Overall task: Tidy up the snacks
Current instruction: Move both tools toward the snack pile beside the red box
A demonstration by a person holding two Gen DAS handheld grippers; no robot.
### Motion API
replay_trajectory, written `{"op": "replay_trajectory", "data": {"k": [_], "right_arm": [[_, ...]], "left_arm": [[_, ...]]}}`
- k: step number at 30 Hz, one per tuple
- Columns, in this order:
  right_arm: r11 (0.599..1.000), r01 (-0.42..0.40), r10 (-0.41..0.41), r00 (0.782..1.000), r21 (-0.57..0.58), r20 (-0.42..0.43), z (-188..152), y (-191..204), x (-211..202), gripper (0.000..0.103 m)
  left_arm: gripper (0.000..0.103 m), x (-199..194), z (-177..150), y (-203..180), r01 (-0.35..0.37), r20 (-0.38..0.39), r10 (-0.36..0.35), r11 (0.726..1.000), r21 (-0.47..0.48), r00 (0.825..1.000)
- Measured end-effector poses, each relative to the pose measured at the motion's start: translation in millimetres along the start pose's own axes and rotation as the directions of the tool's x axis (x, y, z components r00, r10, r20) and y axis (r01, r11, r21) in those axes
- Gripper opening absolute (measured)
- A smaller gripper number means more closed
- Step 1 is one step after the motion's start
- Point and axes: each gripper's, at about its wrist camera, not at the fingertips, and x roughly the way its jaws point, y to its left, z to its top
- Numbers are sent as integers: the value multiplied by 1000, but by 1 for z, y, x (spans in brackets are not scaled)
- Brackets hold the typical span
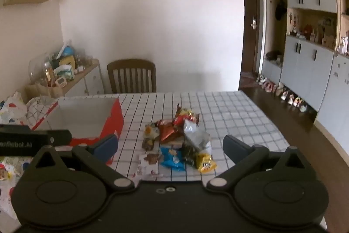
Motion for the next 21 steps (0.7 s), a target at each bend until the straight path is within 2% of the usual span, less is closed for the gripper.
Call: {"op": "replay_trajectory", "data": {"k": [4, 6, 7, 8, 12, 21], "right_arm": [[1000, -17, 16, 999, 26, 33, -6, -4, -10, 103], [1000, -6, 6, 1000, 29, 7, -8, 2, -11, 103], [999, -15, 16, 999, 51, -32, -3, 1, -3, 103], [998, -21, 23, 999, 58, -30, -3, 0, -4, 103], [997, -42, 43, 999, 65, -23, 2, 1, -9, 103], [999, -20, 21, 1000, 46, -18, 0, 5, -10, 103]], "left_arm": [[102, -1, -4, 3, 7, -4, -7, 1000, -29, 1000], [102, -3, -6, 6, 19, 0, -19, 999, -35, 1000], [102, -4, -6, 9, 29, 4, -29, 999, -39, 1000], [102, -6, 2, 9, -32, -1, 32, 999, 23, 999], [102, -7, 4, 8, -27, 11, 26, 999, 27, 1000], [102, -8, 6, 2, -31, 14, 30, 999, 40, 999]]}}
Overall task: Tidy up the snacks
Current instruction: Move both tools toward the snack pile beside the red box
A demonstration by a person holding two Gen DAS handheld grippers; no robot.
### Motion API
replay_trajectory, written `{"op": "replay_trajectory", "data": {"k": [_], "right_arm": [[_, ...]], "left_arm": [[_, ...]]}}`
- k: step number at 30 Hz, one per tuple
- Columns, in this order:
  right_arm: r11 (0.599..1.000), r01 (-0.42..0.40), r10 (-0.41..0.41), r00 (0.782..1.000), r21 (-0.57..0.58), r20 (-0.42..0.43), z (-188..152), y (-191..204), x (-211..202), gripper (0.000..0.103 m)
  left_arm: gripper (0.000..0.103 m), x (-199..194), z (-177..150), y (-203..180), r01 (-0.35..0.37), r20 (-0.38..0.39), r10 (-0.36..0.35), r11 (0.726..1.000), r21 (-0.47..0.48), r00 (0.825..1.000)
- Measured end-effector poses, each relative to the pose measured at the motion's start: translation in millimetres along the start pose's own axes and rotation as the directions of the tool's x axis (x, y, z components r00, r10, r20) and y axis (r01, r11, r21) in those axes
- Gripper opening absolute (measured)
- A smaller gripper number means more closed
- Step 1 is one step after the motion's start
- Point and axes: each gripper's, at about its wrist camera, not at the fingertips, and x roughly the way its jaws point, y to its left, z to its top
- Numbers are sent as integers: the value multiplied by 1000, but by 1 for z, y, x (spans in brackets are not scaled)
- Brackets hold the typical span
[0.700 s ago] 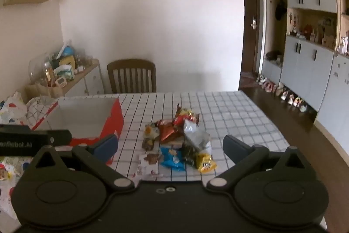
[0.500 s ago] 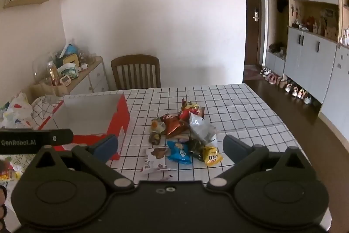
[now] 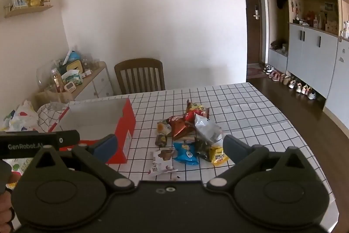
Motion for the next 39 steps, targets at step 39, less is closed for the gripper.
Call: {"op": "replay_trajectory", "data": {"k": [39], "right_arm": [[1000, -7, 7, 1000, -19, -3, 0, 5, 1, 103]], "left_arm": [[102, -1, 0, 0, 22, -7, -22, 999, -31, 1000]]}}
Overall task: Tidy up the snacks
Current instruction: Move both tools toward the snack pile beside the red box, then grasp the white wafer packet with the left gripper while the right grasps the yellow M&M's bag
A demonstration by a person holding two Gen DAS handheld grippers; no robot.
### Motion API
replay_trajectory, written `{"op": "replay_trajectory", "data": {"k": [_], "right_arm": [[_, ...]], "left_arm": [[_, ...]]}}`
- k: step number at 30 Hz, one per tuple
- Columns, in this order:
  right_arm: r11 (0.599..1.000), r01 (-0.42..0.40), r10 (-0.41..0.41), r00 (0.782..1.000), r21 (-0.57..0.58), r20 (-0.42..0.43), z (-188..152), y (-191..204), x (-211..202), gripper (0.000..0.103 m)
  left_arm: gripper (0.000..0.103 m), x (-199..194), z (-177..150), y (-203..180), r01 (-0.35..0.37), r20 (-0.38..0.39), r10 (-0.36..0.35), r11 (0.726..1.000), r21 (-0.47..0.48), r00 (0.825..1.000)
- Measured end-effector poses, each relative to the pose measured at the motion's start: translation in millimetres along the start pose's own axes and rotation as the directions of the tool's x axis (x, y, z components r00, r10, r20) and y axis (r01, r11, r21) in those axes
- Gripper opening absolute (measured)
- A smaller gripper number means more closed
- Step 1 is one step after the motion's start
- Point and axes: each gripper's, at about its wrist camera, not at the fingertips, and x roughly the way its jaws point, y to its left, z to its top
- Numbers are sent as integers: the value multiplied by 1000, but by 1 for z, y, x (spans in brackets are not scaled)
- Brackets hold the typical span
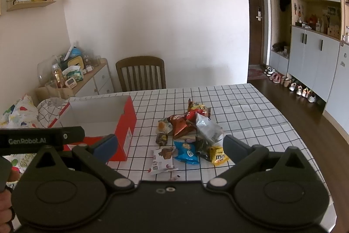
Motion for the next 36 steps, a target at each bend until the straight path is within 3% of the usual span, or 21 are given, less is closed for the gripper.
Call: {"op": "replay_trajectory", "data": {"k": [24, 36], "right_arm": [[999, -35, 34, 999, -32, -4, 11, -29, 24, 103], [999, -45, 45, 996, 4, -81, 8, -64, 62, 101]], "left_arm": [[102, 37, 11, -28, -39, -33, 38, 999, -21, 999], [102, 85, 2, -30, -95, -174, 81, 993, -71, 981]]}}
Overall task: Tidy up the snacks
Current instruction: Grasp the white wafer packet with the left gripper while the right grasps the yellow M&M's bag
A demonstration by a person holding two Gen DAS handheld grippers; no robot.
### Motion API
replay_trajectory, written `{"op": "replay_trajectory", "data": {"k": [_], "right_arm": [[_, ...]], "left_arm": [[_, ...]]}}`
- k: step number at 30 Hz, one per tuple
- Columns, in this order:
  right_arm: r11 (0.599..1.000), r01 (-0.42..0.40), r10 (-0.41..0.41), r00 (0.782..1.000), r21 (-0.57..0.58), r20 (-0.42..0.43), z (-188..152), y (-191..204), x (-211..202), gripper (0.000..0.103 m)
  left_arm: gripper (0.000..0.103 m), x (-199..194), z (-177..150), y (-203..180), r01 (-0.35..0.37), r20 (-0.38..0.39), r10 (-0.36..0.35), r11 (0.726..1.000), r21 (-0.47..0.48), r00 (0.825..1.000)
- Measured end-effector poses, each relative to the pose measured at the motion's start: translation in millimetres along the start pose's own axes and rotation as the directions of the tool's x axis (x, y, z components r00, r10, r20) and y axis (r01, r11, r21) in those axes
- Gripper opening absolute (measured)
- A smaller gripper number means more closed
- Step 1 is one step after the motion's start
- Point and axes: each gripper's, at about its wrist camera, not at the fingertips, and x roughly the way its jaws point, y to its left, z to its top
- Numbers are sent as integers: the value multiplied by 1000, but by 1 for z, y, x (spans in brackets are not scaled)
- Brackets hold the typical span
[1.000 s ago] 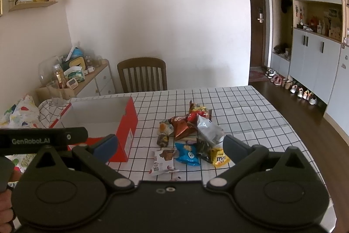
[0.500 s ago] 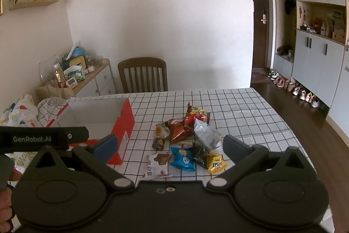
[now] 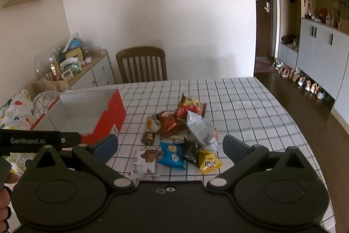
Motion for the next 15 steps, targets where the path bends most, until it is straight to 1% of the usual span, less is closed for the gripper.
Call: {"op": "replay_trajectory", "data": {"k": [6, 10, 12, 14, 15], "right_arm": [[999, 25, -23, 998, 32, -61, -7, -24, 19, 100], [999, 34, -33, 996, 14, -79, -10, -36, 30, 98], [1000, 26, -26, 996, -7, -90, -12, -41, 38, 96], [999, 32, -36, 993, -34, -110, -13, -46, 50, 93], [999, 31, -36, 992, -44, -119, -13, -48, 56, 89]], "left_arm": [[102, 21, 3, -8, 4, -41, -5, 1000, -15, 999], [102, 43, 5, -16, -1, -66, 1, 1000, -2, 998], [102, 56, 5, -20, -3, -86, 4, 1000, 7, 996], [102, 73, 5, -25, -5, -120, 8, 1000, 21, 993], [102, 81, 4, -27, -8, -136, 12, 1000, 26, 991]]}}
